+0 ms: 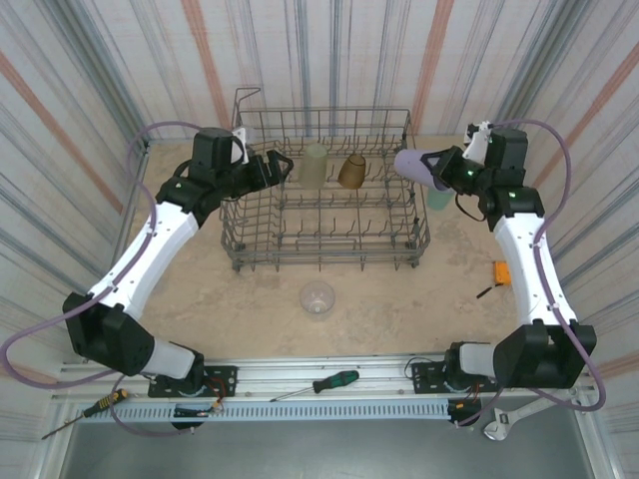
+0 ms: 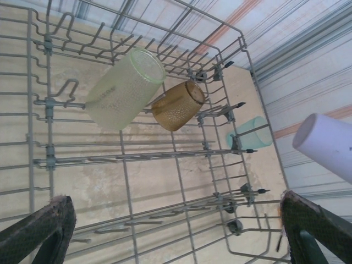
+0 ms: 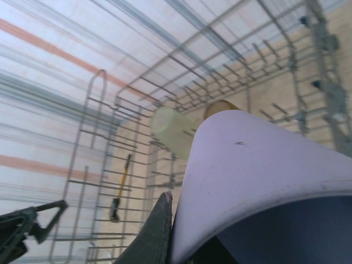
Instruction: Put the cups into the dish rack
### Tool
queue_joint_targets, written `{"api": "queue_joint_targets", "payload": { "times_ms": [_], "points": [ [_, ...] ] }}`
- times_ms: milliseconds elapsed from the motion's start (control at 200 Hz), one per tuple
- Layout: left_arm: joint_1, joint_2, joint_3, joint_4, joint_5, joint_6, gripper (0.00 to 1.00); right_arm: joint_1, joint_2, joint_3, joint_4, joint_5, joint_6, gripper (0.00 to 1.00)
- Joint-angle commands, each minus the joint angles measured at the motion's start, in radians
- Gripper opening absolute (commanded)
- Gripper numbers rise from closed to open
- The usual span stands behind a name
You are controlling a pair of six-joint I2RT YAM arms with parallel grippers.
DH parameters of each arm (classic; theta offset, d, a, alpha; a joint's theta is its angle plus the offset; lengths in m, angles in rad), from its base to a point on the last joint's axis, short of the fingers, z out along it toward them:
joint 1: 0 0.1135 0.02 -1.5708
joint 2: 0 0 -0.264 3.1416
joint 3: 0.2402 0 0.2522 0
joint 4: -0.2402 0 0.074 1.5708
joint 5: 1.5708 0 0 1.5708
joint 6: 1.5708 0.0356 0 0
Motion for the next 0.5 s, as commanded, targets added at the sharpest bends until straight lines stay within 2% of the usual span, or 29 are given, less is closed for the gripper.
{"api": "queue_joint_targets", "payload": {
  "times_ms": [0,165,291,496],
  "points": [
    [0.021,0.032,0.014,0.096,0.125,-0.114,0.99,0.042,-0.023,-0.041,0.209,-0.083,0.1,0.0],
    [0.025,0.107,0.03,0.184,0.23,-0.241,0.99,0.082,-0.012,-0.126,0.418,-0.124,0.215,0.0],
    [0.025,0.136,0.018,0.278,0.246,-0.344,0.99,0.094,-0.003,-0.182,0.584,-0.146,0.308,0.0],
    [0.016,0.203,0.018,0.415,0.282,-0.509,0.99,0.12,0.022,-0.193,0.664,-0.152,0.347,0.0]
  ]
}}
